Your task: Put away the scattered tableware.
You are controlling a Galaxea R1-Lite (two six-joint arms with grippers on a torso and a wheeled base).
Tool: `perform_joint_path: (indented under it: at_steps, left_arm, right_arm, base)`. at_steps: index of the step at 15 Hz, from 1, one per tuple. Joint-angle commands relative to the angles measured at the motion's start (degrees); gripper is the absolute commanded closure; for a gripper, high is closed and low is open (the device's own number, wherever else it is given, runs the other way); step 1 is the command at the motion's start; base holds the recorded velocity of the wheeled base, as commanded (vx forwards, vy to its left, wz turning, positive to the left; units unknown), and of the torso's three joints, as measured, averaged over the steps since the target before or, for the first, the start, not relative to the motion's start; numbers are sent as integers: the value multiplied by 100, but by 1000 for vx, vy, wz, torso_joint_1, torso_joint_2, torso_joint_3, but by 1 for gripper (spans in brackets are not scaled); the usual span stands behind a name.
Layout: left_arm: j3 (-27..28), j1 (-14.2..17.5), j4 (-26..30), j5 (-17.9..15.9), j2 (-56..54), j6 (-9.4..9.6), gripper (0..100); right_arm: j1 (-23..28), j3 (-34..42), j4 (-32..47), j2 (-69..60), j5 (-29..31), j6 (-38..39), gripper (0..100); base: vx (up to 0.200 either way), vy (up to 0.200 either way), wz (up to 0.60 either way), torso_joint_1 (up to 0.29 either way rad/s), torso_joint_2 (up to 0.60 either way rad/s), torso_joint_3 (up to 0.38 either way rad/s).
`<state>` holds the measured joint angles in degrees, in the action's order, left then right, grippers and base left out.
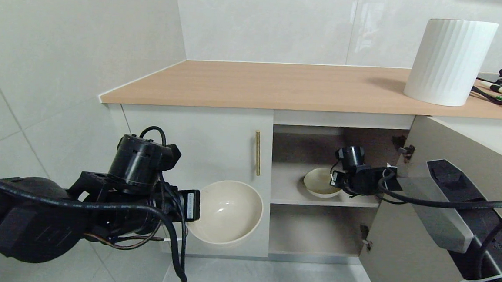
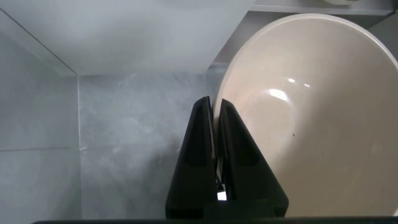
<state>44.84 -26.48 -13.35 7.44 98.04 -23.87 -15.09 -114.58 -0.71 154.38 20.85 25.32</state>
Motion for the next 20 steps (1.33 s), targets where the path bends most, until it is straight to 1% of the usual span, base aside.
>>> perform_joint_path:
  at_steps: [1, 10, 13, 16, 20]
  left_arm:
    - [-1, 2, -1, 3, 22, -4, 100]
    - [-45, 2, -1, 21, -21, -4, 100]
    - [-45, 2, -10, 39, -13, 14, 100]
    - [-80, 2, -19, 65, -4, 23, 100]
    - [-80, 2, -27, 65, -13, 23, 100]
  right_arm:
    - [-3, -1, 0, -49, -2, -1, 100]
    - [-3, 67, -8, -57, -2, -27, 100]
    - [-3, 67, -8, -57, -2, -27, 100]
    - [-3, 102, -8, -57, -2, -27, 100]
    - [-11, 331, 0, -31, -10, -141, 100]
  base:
    - [0, 0, 0, 0, 0, 0]
    - [0, 0, 0, 0, 0, 0]
    - [200, 0, 0, 1, -1, -1]
    - [0, 0, 0, 0, 0, 0]
    - [0, 0, 0, 0, 0, 0]
